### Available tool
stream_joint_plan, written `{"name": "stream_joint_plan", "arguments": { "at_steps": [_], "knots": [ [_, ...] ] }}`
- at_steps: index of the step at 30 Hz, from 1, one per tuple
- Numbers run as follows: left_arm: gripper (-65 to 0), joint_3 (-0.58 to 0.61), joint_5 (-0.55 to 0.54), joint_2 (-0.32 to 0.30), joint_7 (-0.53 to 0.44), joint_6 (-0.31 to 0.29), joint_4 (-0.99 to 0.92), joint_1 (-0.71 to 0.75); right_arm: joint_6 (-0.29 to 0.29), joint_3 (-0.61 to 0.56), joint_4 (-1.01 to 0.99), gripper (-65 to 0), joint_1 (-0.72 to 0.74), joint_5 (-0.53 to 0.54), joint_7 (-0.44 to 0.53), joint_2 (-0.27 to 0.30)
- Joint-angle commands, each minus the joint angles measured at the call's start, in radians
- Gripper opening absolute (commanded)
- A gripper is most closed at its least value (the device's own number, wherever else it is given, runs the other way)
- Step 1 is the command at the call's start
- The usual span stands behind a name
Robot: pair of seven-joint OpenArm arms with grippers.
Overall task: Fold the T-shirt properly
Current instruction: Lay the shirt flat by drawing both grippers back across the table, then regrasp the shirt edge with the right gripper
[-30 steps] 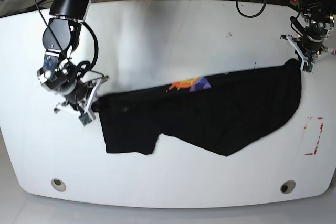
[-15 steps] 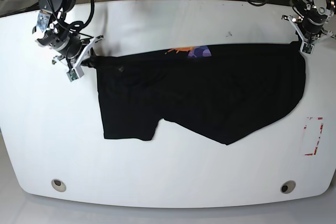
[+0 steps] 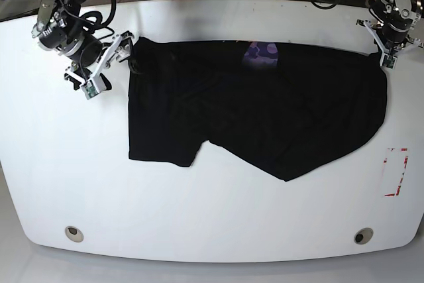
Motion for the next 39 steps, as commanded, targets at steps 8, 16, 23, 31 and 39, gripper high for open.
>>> {"name": "stream_joint_plan", "arguments": {
  "at_steps": [8, 16, 23, 31, 39],
  "knots": [
    [-65.0, 0.014, 0.006, -0.012, 0.010, 0.004, 0.010, 0.006, -0.001, -0.144, -0.111, -20.5, 0.185, 0.017, -0.063, -0.054],
    [-65.0, 0.014, 0.006, -0.012, 0.011, 0.004, 0.010, 0.006, -0.001, -0.247, -0.324, -20.5, 0.330, -0.106, -0.049, -0.119],
    [-65.0, 0.014, 0.006, -0.012, 0.011, 0.004, 0.006, 0.006, -0.001, -0.315, -0.439, -20.5, 0.389, -0.137, -0.016, -0.127],
    [-65.0, 0.015, 0.006, -0.010, 0.011, 0.004, 0.006, 0.006, -0.001, -0.347, -0.482, -20.5, 0.391, -0.143, 0.015, -0.142],
    [-65.0, 0.015, 0.006, -0.010, 0.010, 0.004, 0.006, 0.001, -0.001, -0.348, -0.545, -20.6, 0.389, -0.142, 0.061, -0.140]
  ]
}}
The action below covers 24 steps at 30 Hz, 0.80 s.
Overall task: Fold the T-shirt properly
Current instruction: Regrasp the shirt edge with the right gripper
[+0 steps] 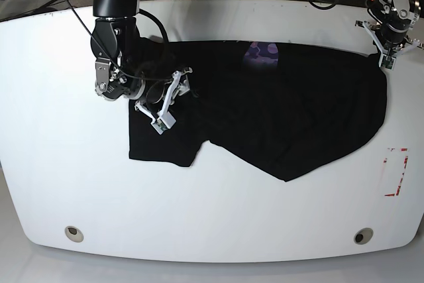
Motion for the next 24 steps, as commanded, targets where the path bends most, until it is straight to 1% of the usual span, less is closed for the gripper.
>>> {"name": "stream_joint_plan", "arguments": {
  "at_steps": [1, 3, 4, 6, 10, 13, 18, 24],
  "knots": [
    [-65.0, -0.001, 0.003, -0.010, 0.011, -0.003, 0.006, 0.002, -0.001, 0.001, 0.024, -20.6, 0.014, 0.001, -0.007, 0.002],
    [-65.0, -0.001, 0.003, -0.010, 0.011, -0.003, 0.006, 0.001, -0.001, -0.001, 0.044, -21.6, 0.011, 0.001, -0.010, -0.002],
    [-65.0, -0.001, 0.003, -0.010, 0.011, -0.003, 0.006, 0.001, -0.001, -0.001, 0.057, -23.9, 0.008, 0.001, -0.011, -0.004],
    [-65.0, -0.001, 0.003, -0.010, 0.011, -0.003, 0.006, 0.001, -0.001, -0.001, 0.074, -30.4, -0.007, 0.001, -0.011, -0.005],
    [-65.0, -0.001, 0.003, -0.010, 0.011, -0.003, 0.006, -0.001, -0.001, -0.001, 0.085, -48.5, -0.010, 0.001, -0.011, -0.016],
    [-65.0, -0.001, 0.003, -0.010, 0.011, -0.003, 0.006, -0.001, -0.001, -0.001, 0.085, -58.2, -0.010, 0.000, -0.010, -0.019],
    [-65.0, -0.001, 0.003, -0.010, 0.011, -0.003, 0.006, -0.001, -0.001, -0.001, 0.102, -65.0, -0.015, 0.004, -0.010, -0.019],
    [-65.0, -0.001, 0.003, -0.011, 0.011, -0.003, 0.008, -0.001, -0.001, 0.003, 0.196, -65.0, -0.047, 0.001, -0.010, -0.019]
  ]
}}
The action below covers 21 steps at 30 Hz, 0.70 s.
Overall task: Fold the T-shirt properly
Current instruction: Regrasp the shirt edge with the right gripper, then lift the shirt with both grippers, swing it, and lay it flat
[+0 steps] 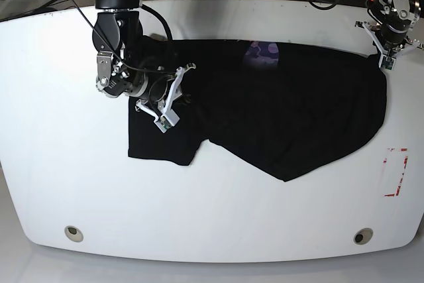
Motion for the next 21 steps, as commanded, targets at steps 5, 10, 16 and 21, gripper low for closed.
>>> {"name": "stream_joint_plan", "arguments": {
  "at_steps": [5, 10, 16, 21],
  "knots": [
    [-65.0, -0.002, 0.003, -0.011, 0.011, -0.003, 0.012, 0.002, 0.002, 0.013, 0.166, -65.0, -0.046, 0.021, 0.018, 0.013],
    [-65.0, 0.000, 0.003, 0.000, 0.017, -0.003, 0.055, -0.021, 0.002, 0.065, 0.302, -65.0, -0.101, 0.021, 0.018, 0.055],
    [-65.0, 0.070, 0.060, 0.049, 0.043, -0.003, 0.196, -0.082, 0.002, 0.091, 0.391, -65.0, -0.070, 0.027, 0.018, 0.121],
    [-65.0, 0.211, 0.186, 0.051, 0.199, -0.003, 0.298, -0.228, 0.002, 0.091, 0.393, -65.0, 0.019, 0.028, 0.018, 0.193]
  ]
}}
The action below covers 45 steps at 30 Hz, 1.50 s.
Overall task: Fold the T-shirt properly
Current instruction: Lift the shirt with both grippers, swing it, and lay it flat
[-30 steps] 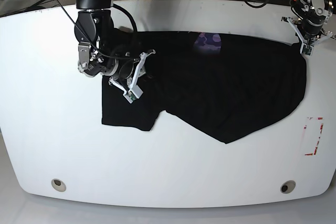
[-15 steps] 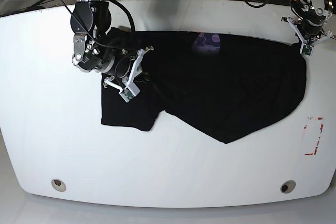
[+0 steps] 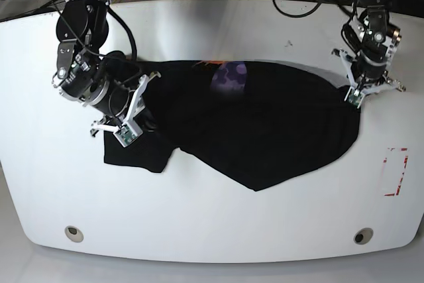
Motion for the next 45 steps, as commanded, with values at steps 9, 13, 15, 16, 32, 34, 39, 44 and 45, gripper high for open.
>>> {"name": "stream_joint_plan", "arguments": {
  "at_steps": [9, 13, 15, 16, 32, 34, 39, 44, 45],
  "knots": [
    [-65.0, 0.092, 0.175, -0.014, 0.196, -0.184, 0.046, -0.373, -0.001, 0.000, -0.065, -65.0, 0.318, 0.015, 0.021, 0.157],
    [-64.9, 0.092, 0.229, -0.014, 0.201, -0.251, 0.045, -0.506, -0.001, -0.001, -0.131, -65.0, 0.467, 0.013, 0.013, 0.189],
    [-64.7, 0.094, 0.250, -0.015, 0.203, -0.251, 0.045, -0.569, -0.001, -0.001, -0.163, -65.0, 0.542, 0.013, -0.019, 0.197],
    [-64.7, 0.094, 0.263, -0.017, 0.203, -0.251, 0.045, -0.603, -0.001, -0.001, -0.175, -65.0, 0.591, 0.013, -0.036, 0.202],
    [-64.7, 0.223, 0.321, -0.089, 0.270, -0.251, 0.051, -0.931, -0.001, -0.015, -0.201, -65.0, 0.950, 0.018, -0.188, 0.268],
    [-64.7, 0.230, 0.284, -0.089, 0.272, -0.251, 0.054, -0.924, -0.001, -0.013, -0.175, -65.0, 0.927, 0.033, -0.193, 0.280],
    [-64.7, 0.230, 0.218, -0.091, 0.272, -0.251, 0.106, -0.822, -0.001, -0.003, -0.062, -65.0, 0.754, 0.058, -0.194, 0.305],
    [-65.0, 0.246, 0.217, -0.091, 0.307, -0.251, 0.138, -0.681, -0.001, 0.135, 0.021, -65.0, 0.521, 0.059, -0.194, 0.260],
    [-65.0, 0.249, 0.217, -0.091, 0.325, -0.251, 0.140, -0.652, -0.001, 0.148, 0.027, -65.0, 0.481, 0.059, -0.194, 0.252]
  ]
}}
